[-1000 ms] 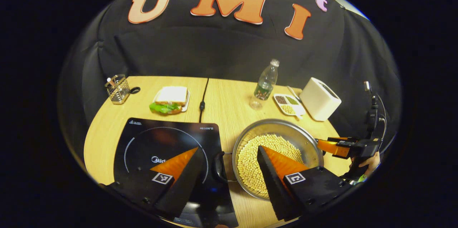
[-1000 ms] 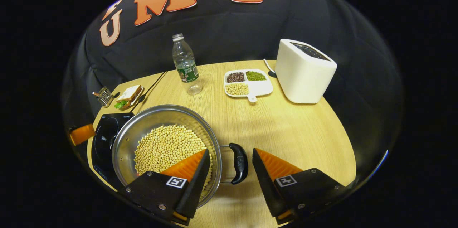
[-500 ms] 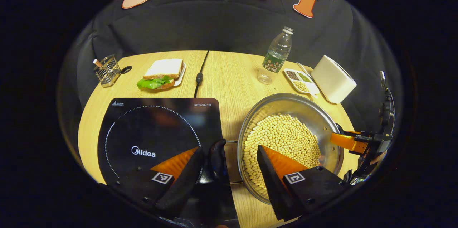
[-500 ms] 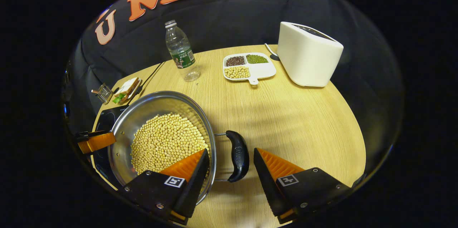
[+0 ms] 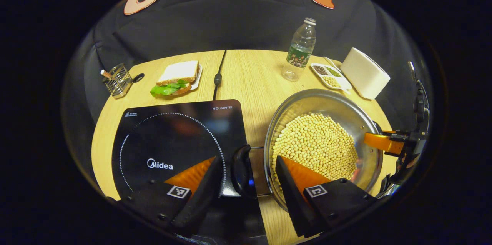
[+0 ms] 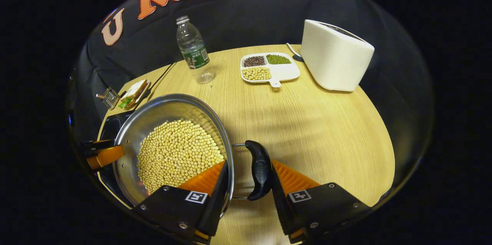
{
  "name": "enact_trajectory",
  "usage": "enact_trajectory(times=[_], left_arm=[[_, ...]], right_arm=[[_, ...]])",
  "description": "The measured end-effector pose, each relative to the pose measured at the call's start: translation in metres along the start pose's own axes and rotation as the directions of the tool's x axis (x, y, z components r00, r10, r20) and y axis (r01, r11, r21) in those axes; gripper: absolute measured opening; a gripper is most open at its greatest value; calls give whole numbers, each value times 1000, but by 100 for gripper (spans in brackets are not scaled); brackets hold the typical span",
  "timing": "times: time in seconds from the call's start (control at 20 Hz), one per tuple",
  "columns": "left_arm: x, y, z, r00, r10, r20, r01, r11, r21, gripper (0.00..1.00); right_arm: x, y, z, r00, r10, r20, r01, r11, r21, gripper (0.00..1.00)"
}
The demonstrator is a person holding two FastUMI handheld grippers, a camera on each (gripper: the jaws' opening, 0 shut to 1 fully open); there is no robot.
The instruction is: First push the handle of the pot to place it horizontally, then grasp the pot with both hands and set it on the induction cooktop.
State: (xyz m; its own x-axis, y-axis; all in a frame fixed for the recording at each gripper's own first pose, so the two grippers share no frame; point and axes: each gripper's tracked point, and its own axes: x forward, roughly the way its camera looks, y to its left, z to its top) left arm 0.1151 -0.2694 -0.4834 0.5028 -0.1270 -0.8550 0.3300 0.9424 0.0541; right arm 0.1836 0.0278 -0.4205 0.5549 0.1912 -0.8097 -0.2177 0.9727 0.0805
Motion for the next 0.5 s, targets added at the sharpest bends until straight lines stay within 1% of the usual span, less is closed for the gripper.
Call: enact_trajectory(times=[0.05, 0.1, 0.15, 0.2, 0.25, 0.3, 0.35, 0.4, 0.45, 0.5], left_arm=[[-5, -2, -1, 1000, 13, -7, -13, 1000, 21, 89], [1, -8, -2, 1000, 18, -1, -18, 998, 53, 82], [0, -8, -4, 999, 50, -15, -49, 996, 69, 75], [-2, -9, -2, 998, 59, -23, -56, 994, 92, 68], [2, -8, -1, 998, 50, -34, -47, 997, 65, 65], [-2, -11, -4, 997, 41, -58, -41, 999, 0, 58], [-1, -10, -2, 998, 31, -58, -33, 999, -24, 58], [-2, -11, -5, 997, 30, -77, -31, 999, -20, 54], [-2, -11, -5, 997, 27, -77, -28, 1000, -7, 53], [-3, -15, -7, 996, 22, -87, -24, 1000, -14, 50]], right_arm=[[0, 0, 0, 1000, 7, 6, -7, 1000, -4, 61], [0, 0, 0, 1000, 10, 16, -9, 1000, -5, 60], [0, -1, 1, 1000, 8, 22, -8, 1000, -7, 60], [1, 0, 1, 1000, 11, 26, -10, 1000, -13, 59], [-2, -1, 0, 1000, 11, 30, -11, 1000, -7, 58], [-2, 0, 2, 999, 14, 36, -14, 1000, 10, 54], [-1, 1, 0, 999, 18, 33, -19, 1000, 25, 52], [-2, 1, -1, 999, 17, 34, -18, 999, 33, 48], [-3, 1, -2, 999, 12, 30, -13, 999, 36, 48], [-6, 1, -5, 1000, 10, 23, -11, 999, 45, 46]])
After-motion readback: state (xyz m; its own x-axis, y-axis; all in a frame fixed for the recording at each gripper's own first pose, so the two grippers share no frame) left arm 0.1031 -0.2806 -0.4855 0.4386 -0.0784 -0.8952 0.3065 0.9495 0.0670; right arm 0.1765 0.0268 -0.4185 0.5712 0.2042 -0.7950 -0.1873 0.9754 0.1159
